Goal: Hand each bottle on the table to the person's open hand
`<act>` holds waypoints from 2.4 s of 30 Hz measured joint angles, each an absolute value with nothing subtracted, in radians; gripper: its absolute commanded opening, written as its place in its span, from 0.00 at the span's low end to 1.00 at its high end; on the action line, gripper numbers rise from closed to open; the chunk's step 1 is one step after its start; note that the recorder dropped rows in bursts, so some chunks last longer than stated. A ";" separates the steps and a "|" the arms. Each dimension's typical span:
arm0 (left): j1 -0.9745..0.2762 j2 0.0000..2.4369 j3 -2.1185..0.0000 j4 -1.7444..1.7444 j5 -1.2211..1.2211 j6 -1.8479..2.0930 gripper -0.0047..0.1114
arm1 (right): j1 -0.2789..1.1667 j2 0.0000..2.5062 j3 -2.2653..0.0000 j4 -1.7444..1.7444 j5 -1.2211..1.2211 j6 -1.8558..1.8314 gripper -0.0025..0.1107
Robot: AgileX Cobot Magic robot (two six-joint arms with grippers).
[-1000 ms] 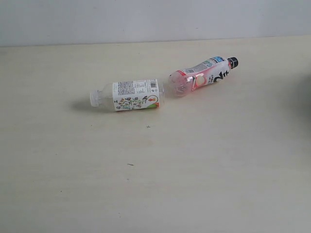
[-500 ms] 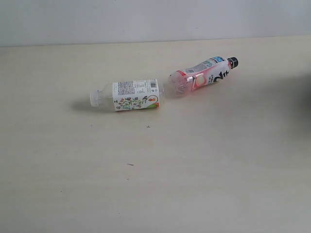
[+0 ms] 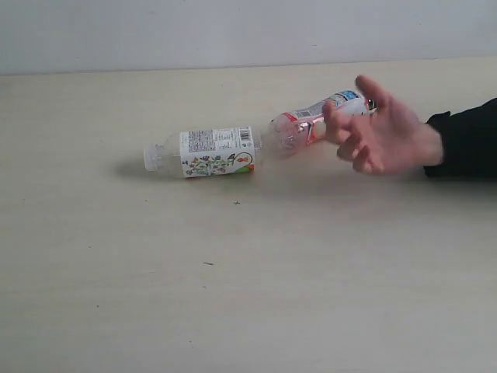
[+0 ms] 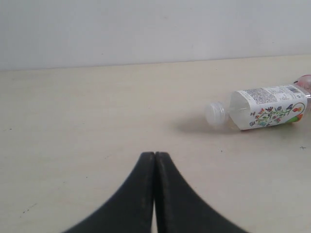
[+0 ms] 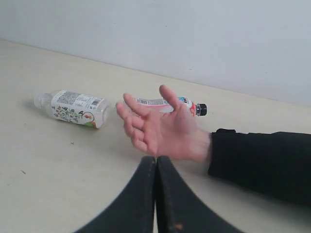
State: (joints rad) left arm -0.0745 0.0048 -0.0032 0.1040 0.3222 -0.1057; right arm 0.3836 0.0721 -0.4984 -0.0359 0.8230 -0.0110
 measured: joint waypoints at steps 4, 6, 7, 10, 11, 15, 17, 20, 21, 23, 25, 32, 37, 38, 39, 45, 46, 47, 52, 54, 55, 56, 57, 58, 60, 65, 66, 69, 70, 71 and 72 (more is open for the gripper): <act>-0.074 0.005 -0.003 0.104 0.322 -0.106 0.06 | 0.384 0.072 -0.498 -0.036 0.823 -0.011 0.02; -0.074 0.005 -0.003 0.104 0.322 -0.106 0.06 | 0.384 0.072 -0.498 -0.036 0.823 -0.011 0.02; -0.074 0.005 -0.003 0.104 0.322 -0.106 0.06 | 0.384 0.072 -0.498 -0.036 0.823 -0.011 0.02; -0.074 0.005 -0.003 0.104 0.322 -0.106 0.06 | 0.384 0.072 -0.498 -0.036 0.823 -0.011 0.02; -0.074 0.005 -0.003 0.104 0.322 -0.106 0.06 | 0.384 0.072 -0.498 -0.036 0.823 -0.011 0.02; -0.074 0.005 -0.003 0.104 0.322 -0.106 0.06 | 0.384 0.072 -0.498 -0.036 0.823 -0.011 0.02; -0.074 0.005 -0.003 0.104 0.322 -0.106 0.06 | 0.384 0.072 -0.498 -0.036 0.823 -0.011 0.02; -0.074 0.005 -0.003 0.104 0.322 -0.106 0.06 | 0.384 0.072 -0.498 -0.038 0.823 -0.011 0.02; -0.074 0.005 -0.003 0.104 0.322 -0.106 0.06 | 0.384 0.072 -0.498 -0.038 0.823 -0.011 0.02; -0.074 0.005 -0.003 0.104 0.322 -0.106 0.06 | 0.384 0.072 -0.498 -0.038 0.823 -0.011 0.02; -0.074 0.005 -0.003 0.104 0.322 -0.106 0.06 | 0.384 0.072 -0.498 -0.038 0.823 -0.011 0.02; -0.074 0.005 -0.003 0.104 0.322 -0.106 0.06 | 0.384 0.072 -0.498 -0.038 0.823 -0.009 0.02; -0.074 0.005 -0.003 0.104 0.322 -0.106 0.06 | 0.384 0.072 -0.498 -0.038 0.823 -0.009 0.02; -0.074 0.005 -0.003 0.104 0.322 -0.106 0.06 | 0.384 0.072 -0.498 -0.038 0.823 -0.009 0.02; -0.074 0.005 -0.003 0.104 0.322 -0.106 0.06 | 0.384 0.072 -0.498 -0.038 0.823 -0.009 0.02; -0.074 0.005 -0.003 0.104 0.322 -0.106 0.06 | 0.384 0.072 -0.498 0.008 0.807 -0.009 0.02; -0.074 0.005 -0.003 0.104 0.322 -0.106 0.06 | 0.384 0.072 -0.498 0.023 0.800 -0.009 0.02; -0.074 0.005 -0.003 0.104 0.322 -0.106 0.06 | 0.384 0.072 -0.498 0.035 0.793 -0.009 0.02; -0.074 0.005 -0.003 0.104 0.322 -0.106 0.06 | 0.384 0.074 -0.498 0.073 0.694 -0.009 0.02; -0.074 0.005 -0.003 0.104 0.322 -0.106 0.06 | 0.384 0.093 -0.498 0.077 0.607 -0.007 0.02; -0.074 0.005 -0.003 0.104 0.322 -0.106 0.06 | 0.384 0.112 -0.498 0.077 0.565 -0.007 0.03; -0.074 0.005 -0.003 0.104 0.322 -0.106 0.06 | 0.384 0.143 -0.498 0.079 0.533 0.000 0.04; -0.074 0.005 -0.003 0.104 0.322 -0.106 0.06 | 0.384 0.186 -0.504 0.079 0.511 0.000 0.05; -0.074 0.005 -0.003 0.104 0.322 -0.106 0.06 | 0.384 0.239 -0.513 0.077 0.502 -0.007 0.07; -0.074 0.005 -0.003 0.104 0.322 -0.106 0.06 | 0.384 0.375 -0.543 0.077 0.497 -0.023 0.11; -0.074 0.005 -0.003 0.104 0.322 -0.106 0.06 | 0.384 0.773 -0.702 0.088 0.593 -0.115 0.18; -0.074 0.005 -0.003 0.104 0.322 -0.106 0.06 | 0.384 0.862 -0.751 0.094 0.625 -0.139 0.20; -0.074 0.005 -0.003 0.104 0.322 -0.106 0.06 | 0.384 1.097 -0.912 0.106 0.684 -0.195 0.23; -0.074 0.005 -0.003 0.104 0.322 -0.106 0.06 | 0.384 1.168 -0.966 0.109 0.694 -0.209 0.23; -0.074 0.005 -0.003 0.104 0.322 -0.106 0.06 | 0.384 1.229 -1.007 0.109 0.696 -0.217 0.23; -0.074 0.005 -0.003 0.104 0.322 -0.106 0.06 | 0.384 1.282 -1.053 0.109 0.696 -0.221 0.23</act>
